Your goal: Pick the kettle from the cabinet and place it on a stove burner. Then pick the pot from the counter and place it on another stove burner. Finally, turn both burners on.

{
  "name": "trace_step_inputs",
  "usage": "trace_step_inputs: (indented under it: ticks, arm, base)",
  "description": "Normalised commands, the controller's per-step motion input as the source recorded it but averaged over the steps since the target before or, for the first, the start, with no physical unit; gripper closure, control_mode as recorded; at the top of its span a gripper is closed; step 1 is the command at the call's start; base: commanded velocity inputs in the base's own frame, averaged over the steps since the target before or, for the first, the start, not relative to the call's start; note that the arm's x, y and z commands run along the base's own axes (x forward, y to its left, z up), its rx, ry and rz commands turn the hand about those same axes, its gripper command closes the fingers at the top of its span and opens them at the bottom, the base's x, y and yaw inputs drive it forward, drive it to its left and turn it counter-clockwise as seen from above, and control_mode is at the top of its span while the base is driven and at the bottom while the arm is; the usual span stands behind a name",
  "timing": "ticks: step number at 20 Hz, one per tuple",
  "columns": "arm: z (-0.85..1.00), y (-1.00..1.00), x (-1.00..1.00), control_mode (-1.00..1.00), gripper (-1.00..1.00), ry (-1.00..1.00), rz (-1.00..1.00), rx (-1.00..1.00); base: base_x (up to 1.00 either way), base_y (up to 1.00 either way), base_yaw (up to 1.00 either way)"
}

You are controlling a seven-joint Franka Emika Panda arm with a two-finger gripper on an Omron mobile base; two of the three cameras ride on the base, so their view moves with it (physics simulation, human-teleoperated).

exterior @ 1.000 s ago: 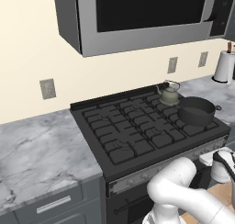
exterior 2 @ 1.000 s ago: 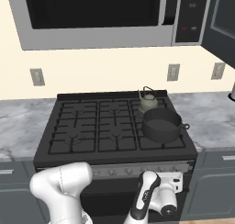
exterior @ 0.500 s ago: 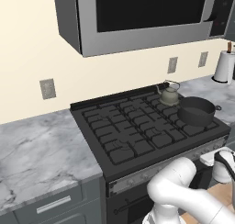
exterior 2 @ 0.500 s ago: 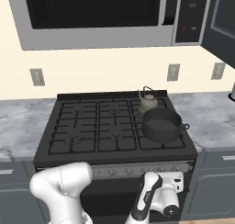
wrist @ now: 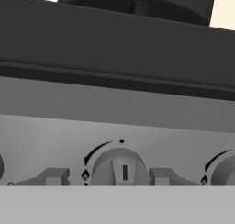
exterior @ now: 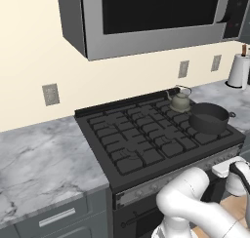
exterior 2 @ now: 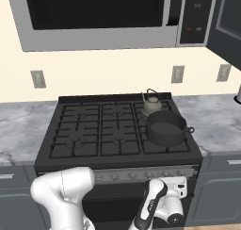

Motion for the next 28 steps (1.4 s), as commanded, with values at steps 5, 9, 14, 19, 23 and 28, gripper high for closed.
trace_step_inputs:
  ticks: [5, 9, 14, 19, 23, 28]
  arm:
    - [0.00, 0.11, 0.03, -1.00, 1.00, -0.01, 0.00, 0.00]
    - [0.00, 0.00, 0.00, -1.00, 1.00, 0.00, 0.01, 0.00]
    - [0.00, 0.00, 0.00, -1.00, 1.00, 0.00, 0.00, -0.01]
    - [0.00, 0.00, 0.00, -1.00, 1.00, 0.00, 0.01, -0.10]
    - [0.00, 0.00, 0.00, -1.00, 1.00, 0.00, 0.02, -0.14]
    - [0.00, 0.00, 0.00, -1.00, 1.00, 0.00, 0.02, -0.14]
  base:
    - [0.00, 0.00, 0.00]
    - [0.00, 0.00, 0.00]
    - [0.00, 0.00, 0.00]
    - [0.00, 0.00, 0.00]
    - [0.00, 0.00, 0.00]
    - [0.00, 0.00, 0.00]
